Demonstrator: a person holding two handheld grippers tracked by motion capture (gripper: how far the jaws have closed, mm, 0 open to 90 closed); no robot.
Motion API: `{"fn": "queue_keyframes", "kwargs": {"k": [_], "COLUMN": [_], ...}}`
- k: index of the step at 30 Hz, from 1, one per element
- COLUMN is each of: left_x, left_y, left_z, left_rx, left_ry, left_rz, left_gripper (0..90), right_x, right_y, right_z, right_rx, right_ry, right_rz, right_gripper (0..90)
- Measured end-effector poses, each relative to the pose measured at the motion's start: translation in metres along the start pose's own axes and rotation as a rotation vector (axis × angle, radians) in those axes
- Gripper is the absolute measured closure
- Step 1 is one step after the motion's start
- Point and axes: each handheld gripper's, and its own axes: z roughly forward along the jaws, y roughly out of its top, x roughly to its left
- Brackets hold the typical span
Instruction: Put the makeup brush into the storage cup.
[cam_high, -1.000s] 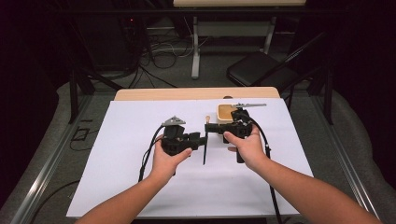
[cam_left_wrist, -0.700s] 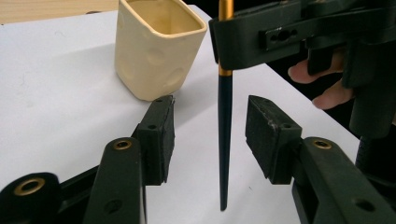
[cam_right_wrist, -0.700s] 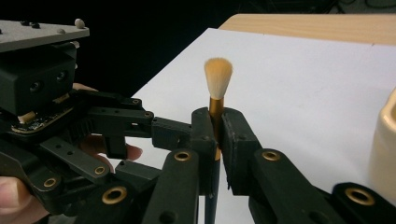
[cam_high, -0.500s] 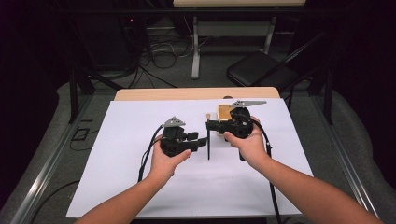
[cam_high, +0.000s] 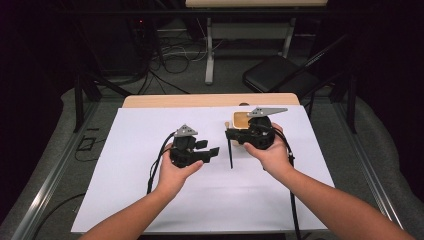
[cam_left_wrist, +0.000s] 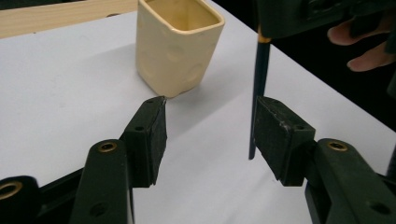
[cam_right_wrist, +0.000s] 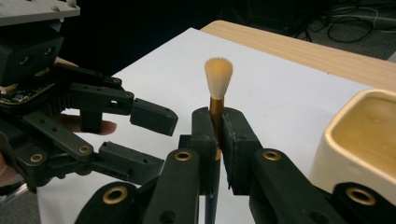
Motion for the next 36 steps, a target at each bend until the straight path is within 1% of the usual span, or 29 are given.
{"fn": "queue_keyframes", "kwargs": {"k": [6,7,11,13,15,16,18,21,30,34,36], "left_x": [0.002,0.003,0.005,0.006,0.006,0.007,0.008,0.009,0.012,0.012,0.013], "left_y": [0.000,0.000,0.001,0.001,0.001,0.001,0.001,0.001,0.000,0.000,0.000], "left_z": [-0.003,-0.004,-0.006,-0.007,-0.008,-0.009,-0.010,-0.011,-0.014,-0.015,-0.016], "left_rx": [0.000,0.005,0.004,0.007,0.003,0.002,0.006,0.001,0.003,-0.002,-0.005], "left_ry": [0.023,0.026,0.026,0.023,0.028,0.031,0.031,0.037,0.058,0.065,0.069], "left_rz": [0.009,0.017,0.005,0.007,0.008,0.015,0.015,0.011,0.019,0.015,0.019], "left_gripper": [43.5,43.5,43.4,43.5,43.5,43.5,43.4,43.1,42.0,42.1,42.1], "right_x": [-0.001,-0.001,-0.002,-0.003,-0.003,-0.003,-0.004,-0.006,-0.011,-0.014,-0.015], "right_y": [0.004,0.004,0.007,0.007,0.008,0.008,0.008,0.008,0.009,0.009,0.010], "right_z": [-0.006,-0.007,-0.011,-0.012,-0.013,-0.014,-0.016,-0.018,-0.024,-0.026,-0.026], "right_rx": [-0.010,-0.013,-0.009,-0.011,-0.020,-0.021,-0.019,-0.030,-0.054,-0.053,-0.050], "right_ry": [-0.018,-0.023,-0.031,-0.033,-0.033,-0.035,-0.039,-0.052,-0.086,-0.096,-0.101], "right_rz": [-0.014,-0.019,-0.032,-0.036,-0.036,-0.038,-0.036,-0.039,-0.035,-0.039,-0.041], "right_gripper": [84.0,84.0,84.0,84.0,84.0,83.9,84.0,84.0,84.0,84.0,84.0]}}
